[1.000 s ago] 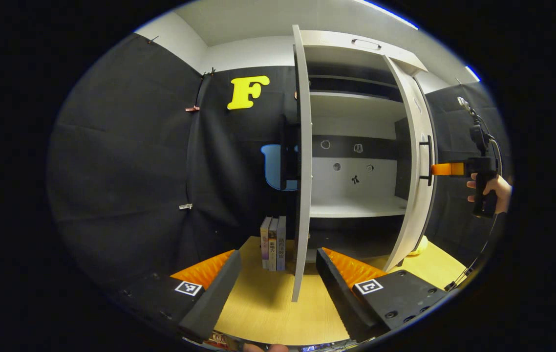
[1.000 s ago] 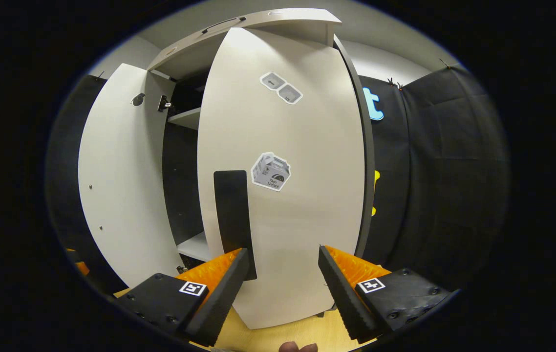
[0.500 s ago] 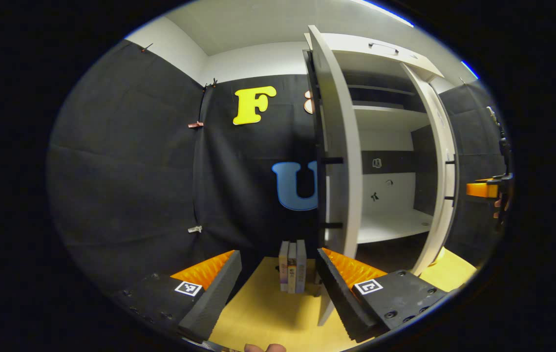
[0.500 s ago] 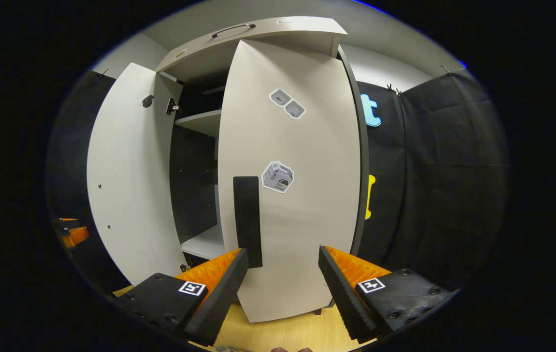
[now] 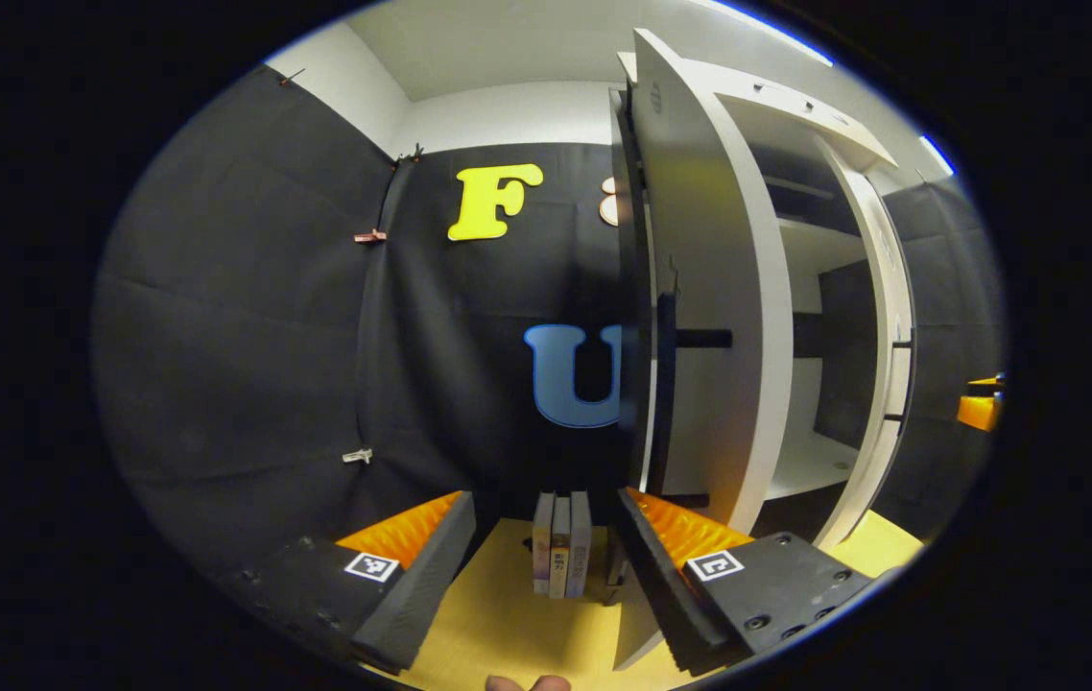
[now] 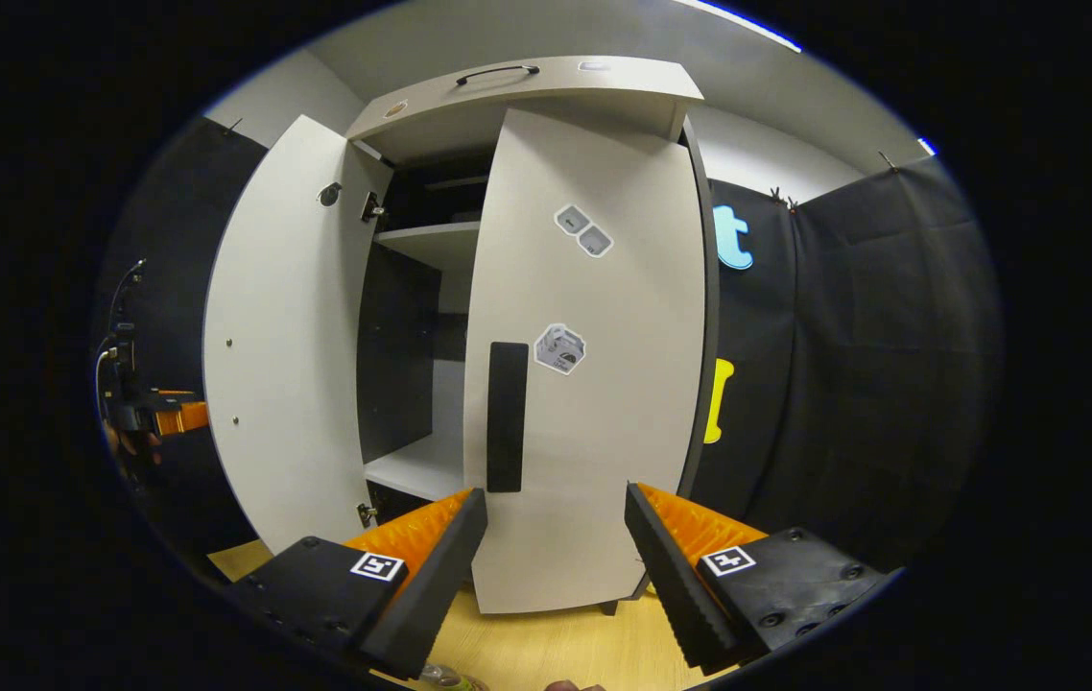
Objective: Grasp the bottle in the cabinet with the left hand and place it on the coaster, then close the right door with the right hand and the left door with the left hand.
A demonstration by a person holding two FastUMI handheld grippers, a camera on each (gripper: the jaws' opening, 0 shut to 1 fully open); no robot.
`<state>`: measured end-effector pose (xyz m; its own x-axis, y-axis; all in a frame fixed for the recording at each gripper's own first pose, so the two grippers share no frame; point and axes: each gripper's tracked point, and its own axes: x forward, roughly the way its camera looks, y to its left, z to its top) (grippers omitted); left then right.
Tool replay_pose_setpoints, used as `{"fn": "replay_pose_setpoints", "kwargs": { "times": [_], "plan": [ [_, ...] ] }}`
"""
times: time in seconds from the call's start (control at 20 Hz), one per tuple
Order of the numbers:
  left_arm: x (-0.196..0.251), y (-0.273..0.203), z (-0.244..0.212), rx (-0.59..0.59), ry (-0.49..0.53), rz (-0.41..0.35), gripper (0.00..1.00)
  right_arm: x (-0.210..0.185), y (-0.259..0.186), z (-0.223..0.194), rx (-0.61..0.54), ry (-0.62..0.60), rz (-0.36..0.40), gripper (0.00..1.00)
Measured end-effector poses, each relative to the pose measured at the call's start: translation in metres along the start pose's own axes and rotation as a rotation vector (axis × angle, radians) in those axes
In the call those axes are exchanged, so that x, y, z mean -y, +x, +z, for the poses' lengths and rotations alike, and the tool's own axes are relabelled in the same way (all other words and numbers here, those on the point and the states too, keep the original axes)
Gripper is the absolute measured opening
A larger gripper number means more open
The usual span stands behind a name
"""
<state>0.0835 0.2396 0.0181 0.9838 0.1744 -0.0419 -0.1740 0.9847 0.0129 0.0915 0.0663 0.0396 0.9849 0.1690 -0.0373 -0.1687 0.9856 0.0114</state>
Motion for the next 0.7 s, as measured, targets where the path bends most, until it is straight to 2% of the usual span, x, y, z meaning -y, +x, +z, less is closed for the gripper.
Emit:
{"fn": "replay_pose_setpoints", "kwargs": {
  "times": [0.2, 0.7],
  "plan": [
    [0.015, -0.002, 0.001, -0.013, 0.029, -0.036, 0.92, 0.005, -0.01, -0.003, -0.008, 0.013, -0.007, 0.96],
    [0.087, -0.009, 0.005, -0.003, -0.003, -0.123, 0.92, 0.031, -0.025, -0.004, -0.02, 0.028, -0.029, 0.96]
  ]
}}
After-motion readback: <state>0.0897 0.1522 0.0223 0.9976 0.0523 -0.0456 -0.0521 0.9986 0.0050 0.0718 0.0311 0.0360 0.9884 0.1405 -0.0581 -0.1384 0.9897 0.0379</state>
